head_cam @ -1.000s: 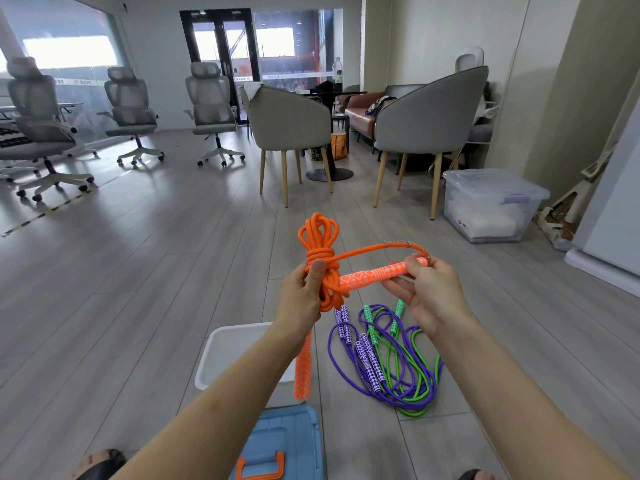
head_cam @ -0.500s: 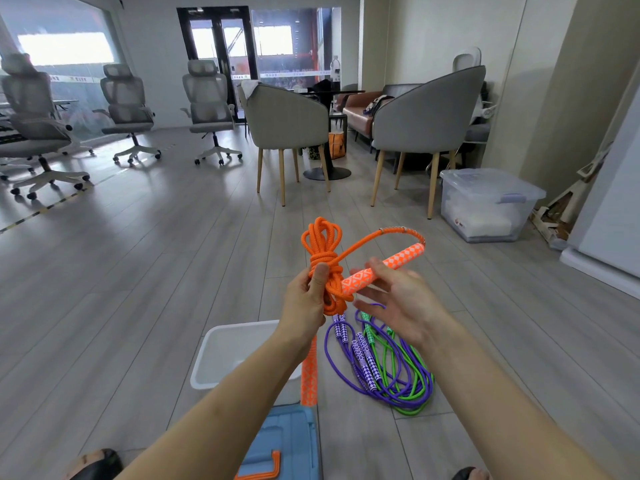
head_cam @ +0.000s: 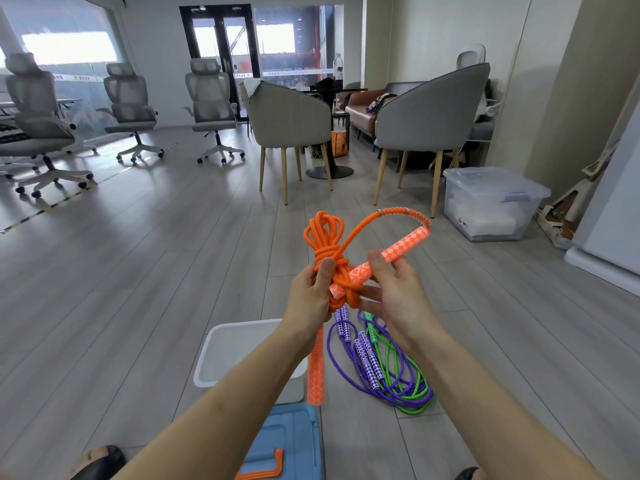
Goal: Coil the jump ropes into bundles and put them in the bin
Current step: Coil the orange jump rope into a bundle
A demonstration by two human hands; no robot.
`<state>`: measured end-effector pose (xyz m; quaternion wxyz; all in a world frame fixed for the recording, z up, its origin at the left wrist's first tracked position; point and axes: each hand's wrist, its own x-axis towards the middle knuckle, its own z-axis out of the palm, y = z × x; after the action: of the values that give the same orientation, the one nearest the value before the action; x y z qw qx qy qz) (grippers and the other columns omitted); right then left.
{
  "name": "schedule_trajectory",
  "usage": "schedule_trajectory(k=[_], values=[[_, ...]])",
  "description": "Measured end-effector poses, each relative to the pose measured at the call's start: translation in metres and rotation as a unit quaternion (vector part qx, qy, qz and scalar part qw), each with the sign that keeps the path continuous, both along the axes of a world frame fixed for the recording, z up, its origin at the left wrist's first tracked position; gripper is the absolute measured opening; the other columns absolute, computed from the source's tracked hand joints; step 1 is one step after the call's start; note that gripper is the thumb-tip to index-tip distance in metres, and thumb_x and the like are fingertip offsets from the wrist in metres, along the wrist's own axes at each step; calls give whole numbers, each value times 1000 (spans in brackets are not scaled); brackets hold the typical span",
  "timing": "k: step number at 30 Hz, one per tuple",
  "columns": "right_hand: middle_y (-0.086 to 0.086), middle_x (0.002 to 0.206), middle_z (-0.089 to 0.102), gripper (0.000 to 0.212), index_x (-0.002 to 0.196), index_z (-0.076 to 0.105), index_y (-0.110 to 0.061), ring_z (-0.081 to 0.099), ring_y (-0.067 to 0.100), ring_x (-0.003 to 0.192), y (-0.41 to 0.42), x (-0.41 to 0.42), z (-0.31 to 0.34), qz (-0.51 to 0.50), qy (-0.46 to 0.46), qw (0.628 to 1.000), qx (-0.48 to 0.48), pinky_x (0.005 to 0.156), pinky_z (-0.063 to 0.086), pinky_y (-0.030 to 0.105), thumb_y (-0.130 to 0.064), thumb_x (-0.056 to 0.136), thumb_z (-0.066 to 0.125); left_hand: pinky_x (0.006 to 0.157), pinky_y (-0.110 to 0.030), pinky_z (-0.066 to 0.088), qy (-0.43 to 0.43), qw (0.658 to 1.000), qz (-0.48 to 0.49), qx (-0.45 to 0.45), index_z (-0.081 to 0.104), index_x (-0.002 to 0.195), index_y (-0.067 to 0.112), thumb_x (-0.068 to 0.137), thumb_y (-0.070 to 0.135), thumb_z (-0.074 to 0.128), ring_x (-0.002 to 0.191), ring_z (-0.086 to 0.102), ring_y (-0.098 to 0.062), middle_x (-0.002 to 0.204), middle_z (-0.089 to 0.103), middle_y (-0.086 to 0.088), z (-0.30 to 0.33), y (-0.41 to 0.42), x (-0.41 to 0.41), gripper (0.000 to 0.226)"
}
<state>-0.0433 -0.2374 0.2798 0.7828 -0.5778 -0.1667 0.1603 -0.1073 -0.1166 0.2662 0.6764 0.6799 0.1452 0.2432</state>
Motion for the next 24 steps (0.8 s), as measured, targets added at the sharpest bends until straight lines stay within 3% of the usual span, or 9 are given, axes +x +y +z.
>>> schedule_trajectory(k=[5, 8, 10, 12, 14, 16, 18, 21, 24], values=[[1, 106, 75, 8, 110, 58, -26, 75, 18, 97, 2, -6, -5, -39, -135, 988, -56, 79, 62, 35, -32, 105, 58, 44, -18, 36, 7, 1000, 11, -21, 68, 108, 9, 101, 52, 45, 46, 49, -2, 55, 60, 10, -6, 3, 2, 49], [-2, 107, 72, 24, 127, 54, -21, 71, 2, 92, 2, -12, -7, -14, -199, 973, -114, 75, 55, 14, -30, 105, 58, 46, -22, 36, 27, 999, 17, -11, 67, 106, 13, 101, 55, 42, 47, 50, -2, 56, 60, 12, -7, 8, 1, 49], [2, 118, 71, 36, 138, 50, -15, 69, 1, 101, 2, -14, -12, 4, -213, 969, -126, 81, 53, 9, -27, 104, 57, 48, -23, 38, 38, 999, 16, 1, 67, 108, 15, 101, 57, 41, 49, 51, -3, 57, 61, 12, -9, 10, -1, 50], [6, 125, 69, 42, 141, 47, -14, 68, 9, 111, 2, -14, -17, -3, -208, 972, -111, 92, 55, 18, -31, 103, 57, 47, -24, 37, 39, 999, 13, 6, 66, 107, 15, 101, 58, 41, 49, 48, -5, 55, 58, 12, -10, 9, -1, 50], [8, 131, 67, 48, 140, 47, -25, 68, 18, 117, 4, -16, -19, -4, -167, 983, -74, 100, 56, 36, -47, 98, 56, 46, -23, 35, 34, 999, 9, 2, 65, 105, 15, 101, 57, 42, 46, 46, -2, 54, 56, 14, -8, 7, -1, 48], [8, 131, 67, 31, 124, 54, -43, 68, 21, 118, 7, -17, -18, 4, -113, 993, -22, 102, 56, 48, -51, 94, 56, 49, -22, 36, 31, 999, 10, -8, 66, 108, 15, 101, 58, 42, 48, 50, 1, 58, 59, 16, -5, 6, 0, 49], [11, 123, 69, 24, 118, 56, -36, 71, 24, 114, 10, -17, -16, 3, -72, 997, 39, 99, 57, 54, -42, 95, 58, 52, -23, 38, 23, 1000, 12, -17, 67, 111, 15, 96, 62, 44, 54, 53, 2, 65, 64, 15, -4, 6, 2, 55], [16, 117, 66, 51, 135, 48, -19, 69, 35, 116, 13, -15, -15, 2, 6, 992, 130, 96, 56, 61, -39, 90, 60, 50, -23, 40, 3, 1000, 13, -19, 69, 112, 16, 88, 66, 47, 59, 56, -4, 73, 68, 9, -2, 5, 2, 60], [16, 110, 63, 44, 140, 47, -23, 71, 39, 110, 14, -11, -16, 5, 91, 978, 190, 94, 57, 59, -35, 98, 57, 46, -19, 42, -12, 999, 22, -21, 67, 115, 11, 98, 53, 47, 57, 60, -1, 76, 70, 5, -3, 1, 3, 50]])
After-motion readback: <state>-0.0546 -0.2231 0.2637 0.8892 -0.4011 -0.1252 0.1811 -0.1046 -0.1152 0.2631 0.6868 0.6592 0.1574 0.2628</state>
